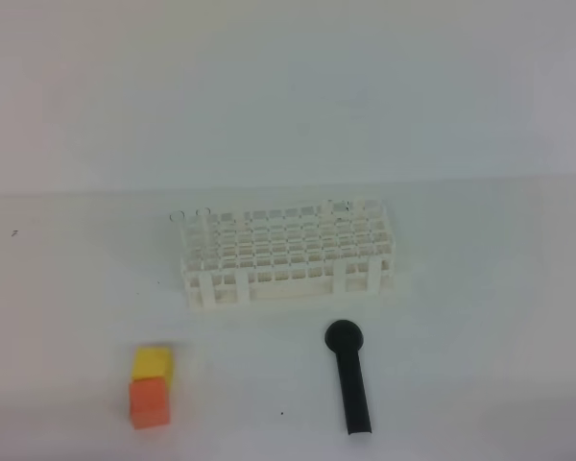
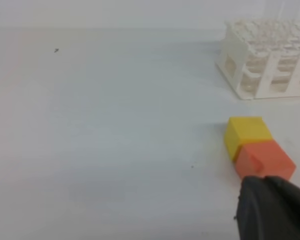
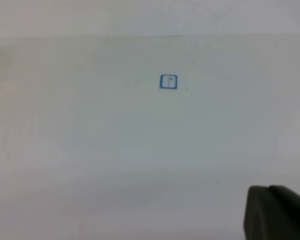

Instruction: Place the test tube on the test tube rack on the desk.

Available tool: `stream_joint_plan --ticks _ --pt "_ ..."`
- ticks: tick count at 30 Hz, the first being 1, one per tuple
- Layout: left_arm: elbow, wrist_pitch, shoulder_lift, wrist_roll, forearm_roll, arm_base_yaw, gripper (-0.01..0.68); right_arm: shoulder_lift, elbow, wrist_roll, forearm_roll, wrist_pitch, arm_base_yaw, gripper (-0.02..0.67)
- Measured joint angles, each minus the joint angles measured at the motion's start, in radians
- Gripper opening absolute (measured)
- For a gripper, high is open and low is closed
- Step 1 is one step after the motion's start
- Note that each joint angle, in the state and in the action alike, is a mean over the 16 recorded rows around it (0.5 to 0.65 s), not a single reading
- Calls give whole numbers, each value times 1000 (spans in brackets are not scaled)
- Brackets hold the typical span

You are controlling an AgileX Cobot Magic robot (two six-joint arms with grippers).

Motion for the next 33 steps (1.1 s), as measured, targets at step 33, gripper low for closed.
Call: stream_joint_plan --ticks 33 --pt "0 0 0 0 0 69 -1 0 0 2 0 1 0 -1"
